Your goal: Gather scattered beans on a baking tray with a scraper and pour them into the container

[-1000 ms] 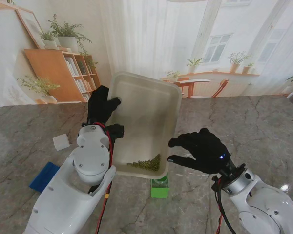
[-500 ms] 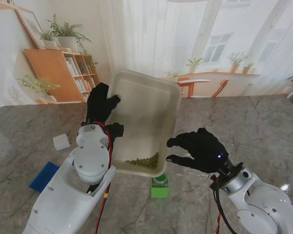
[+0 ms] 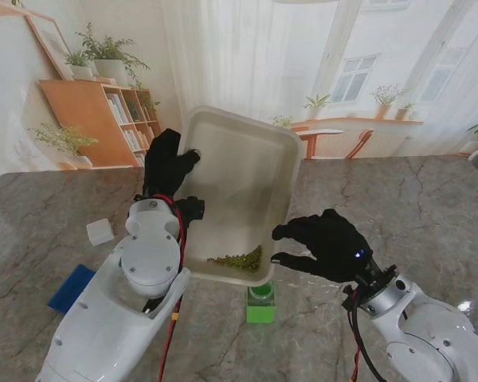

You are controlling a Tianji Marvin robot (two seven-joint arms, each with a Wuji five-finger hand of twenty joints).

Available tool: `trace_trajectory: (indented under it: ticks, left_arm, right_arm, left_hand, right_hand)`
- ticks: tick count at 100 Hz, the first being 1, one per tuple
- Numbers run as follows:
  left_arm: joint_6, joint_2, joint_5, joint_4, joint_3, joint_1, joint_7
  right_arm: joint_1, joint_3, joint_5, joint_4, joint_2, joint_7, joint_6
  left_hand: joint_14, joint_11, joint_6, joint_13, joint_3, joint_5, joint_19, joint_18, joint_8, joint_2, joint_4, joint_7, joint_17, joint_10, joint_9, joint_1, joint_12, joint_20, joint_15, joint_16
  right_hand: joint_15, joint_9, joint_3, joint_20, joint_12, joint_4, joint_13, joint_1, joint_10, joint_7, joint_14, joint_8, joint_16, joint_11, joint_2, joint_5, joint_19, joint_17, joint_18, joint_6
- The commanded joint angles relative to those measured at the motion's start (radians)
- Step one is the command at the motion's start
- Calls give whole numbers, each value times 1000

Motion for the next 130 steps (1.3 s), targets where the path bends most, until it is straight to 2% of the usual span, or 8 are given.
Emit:
trace_trajectory:
  ticks: [1, 31, 59, 65, 66, 130]
  left_arm:
    - [-9, 1, 0, -12, 3, 1, -8]
    - [-21, 11, 25, -15, 7, 10, -33]
    - [-43, 10, 20, -14, 14, 12, -26]
    - [-49, 11, 21, -15, 16, 14, -27]
    - [-50, 11, 21, -15, 17, 14, -27]
    - [-100, 14, 40, -2, 31, 9, -27]
  right_arm:
    - [-4, 2, 0, 2, 3, 10, -1]
    - [1, -1, 14, 3, 3, 23, -7]
    - [2, -11, 30, 5, 2, 29, -11]
    - [2, -12, 41, 6, 2, 36, -12]
    - [2, -12, 42, 6, 2, 37, -13]
    - [21, -22, 89, 7, 7, 105, -64]
  left_hand:
    - [-97, 59, -3, 42, 66, 5, 95, -170, 13, 33, 126, -2, 47, -143, 55, 53, 14, 88, 6, 10]
    - [-96, 59, -3, 45, 70, 9, 100, -168, 13, 30, 128, 0, 49, -142, 61, 51, 14, 89, 8, 9]
    - [-99, 59, -5, 46, 70, 9, 100, -169, 13, 32, 129, 1, 48, -144, 61, 49, 14, 89, 7, 7]
    - [-99, 59, -7, 46, 71, 9, 101, -169, 13, 30, 130, 1, 48, -145, 61, 49, 14, 89, 7, 7]
    - [-100, 58, -7, 46, 71, 9, 101, -180, 13, 32, 130, 1, 49, -146, 61, 48, 14, 89, 7, 7]
    - [-102, 57, -12, 46, 69, 11, 103, -174, 13, 33, 134, 2, 48, -149, 62, 46, 14, 89, 5, 5]
  right_hand:
    - [-10, 8, -16, -14, -7, 35, 15, 12, -7, 5, -9, -12, -1, -6, 44, 5, -11, -2, 3, -16]
    - [-9, 9, -16, -13, -6, 35, 18, 12, -9, 5, -10, -13, -1, -7, 43, 5, -9, 1, 5, -17]
    - [-9, 10, -16, -12, -6, 35, 19, 12, -7, 5, -8, -13, 0, -7, 42, 4, -9, 2, 6, -17]
    - [-10, 10, -16, -12, -7, 35, 18, 13, -8, 5, -8, -13, -1, -8, 42, 5, -9, 2, 7, -17]
    - [-10, 11, -16, -12, -7, 35, 19, 13, -8, 5, -8, -13, -1, -8, 41, 4, -9, 2, 7, -16]
    - [-12, 11, -16, -10, -8, 35, 19, 13, -6, 4, -6, -14, 0, -11, 41, 4, -8, 5, 4, -16]
